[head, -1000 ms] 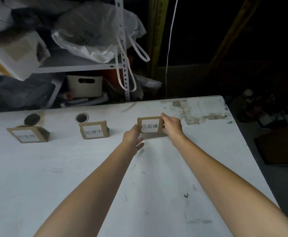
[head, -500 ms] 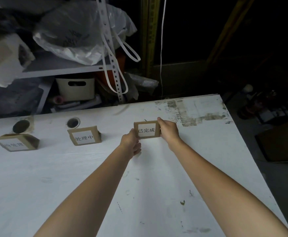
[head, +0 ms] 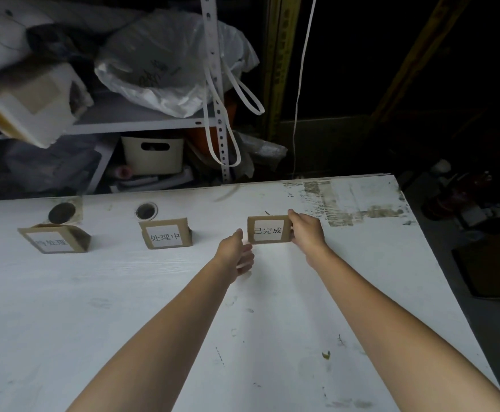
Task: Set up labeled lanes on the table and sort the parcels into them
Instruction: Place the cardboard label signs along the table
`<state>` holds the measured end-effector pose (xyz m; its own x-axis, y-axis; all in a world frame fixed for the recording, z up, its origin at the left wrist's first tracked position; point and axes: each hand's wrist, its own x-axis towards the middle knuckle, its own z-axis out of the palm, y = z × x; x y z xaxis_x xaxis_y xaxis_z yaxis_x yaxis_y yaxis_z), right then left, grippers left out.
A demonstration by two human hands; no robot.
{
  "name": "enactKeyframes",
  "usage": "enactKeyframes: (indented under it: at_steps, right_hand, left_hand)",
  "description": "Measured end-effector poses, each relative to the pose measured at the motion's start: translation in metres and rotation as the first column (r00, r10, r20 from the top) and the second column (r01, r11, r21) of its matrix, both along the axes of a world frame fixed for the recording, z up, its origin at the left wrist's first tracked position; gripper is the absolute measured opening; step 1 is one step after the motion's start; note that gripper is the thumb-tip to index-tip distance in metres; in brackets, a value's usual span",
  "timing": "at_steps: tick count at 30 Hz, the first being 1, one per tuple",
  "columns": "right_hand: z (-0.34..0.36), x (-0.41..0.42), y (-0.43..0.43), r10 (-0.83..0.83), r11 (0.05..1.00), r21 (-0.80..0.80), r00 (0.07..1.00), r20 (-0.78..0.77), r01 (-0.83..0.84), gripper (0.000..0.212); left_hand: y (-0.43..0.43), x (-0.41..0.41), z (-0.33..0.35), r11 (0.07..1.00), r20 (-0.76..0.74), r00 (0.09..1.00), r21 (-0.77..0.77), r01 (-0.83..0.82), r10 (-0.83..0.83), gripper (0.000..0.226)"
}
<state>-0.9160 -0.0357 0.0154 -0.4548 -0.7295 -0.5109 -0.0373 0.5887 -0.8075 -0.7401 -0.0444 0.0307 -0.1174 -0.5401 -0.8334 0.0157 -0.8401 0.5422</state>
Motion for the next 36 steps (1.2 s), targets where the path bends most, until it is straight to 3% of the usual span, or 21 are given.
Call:
enactKeyframes:
  at_steps: [3,7,11,18,23,27,32,36]
  right_hand:
    - [0.023,0.007,0.004,0.043,0.999,-0.017,0.985,-0.165,-0.046,0.037]
    - [0.065,0.031,0.003,0.115,0.977,-0.086,0.819,-0.562,-0.196,0.037]
    - [0.114,0.093,-0.014,0.177,0.897,-0.212,0.755,-0.631,-0.388,0.029]
    - [0.167,0.311,-0.055,0.35,0.765,-0.339,0.795,-0.495,-0.548,0.024]
    - [0.152,0.493,-0.07,0.47,0.759,-0.326,0.82,-0.327,-0.564,0.015]
    - [0.114,0.613,-0.087,0.493,0.794,-0.265,0.835,-0.245,-0.547,0.02]
    - [0.065,0.713,-0.113,0.451,0.864,-0.186,0.883,-0.126,-0.468,0.026]
    - [0.033,0.754,-0.133,0.381,0.911,-0.133,0.92,-0.087,-0.39,0.034]
  left_hand:
    - [0.001,0.018,0.012,1.0,0.011,1.0,-0.027,-0.009,0.01,0.037]
    - [0.011,0.064,0.051,0.994,0.015,1.0,-0.107,0.022,-0.021,0.036]
    - [0.018,0.144,0.096,0.979,0.081,0.997,-0.205,-0.002,0.019,0.028]
    - [0.021,0.362,0.142,0.887,0.164,0.908,-0.34,-0.314,0.385,0.026]
    - [0.01,0.533,0.123,0.812,0.218,0.814,-0.393,-0.431,0.538,0.022]
    - [-0.016,0.635,0.091,0.808,0.287,0.781,-0.41,-0.423,0.554,0.011]
    - [-0.056,0.708,0.039,0.845,0.367,0.777,-0.379,-0.378,0.512,0.035]
    - [-0.077,0.713,0.016,0.869,0.356,0.846,-0.443,-0.221,0.397,0.055]
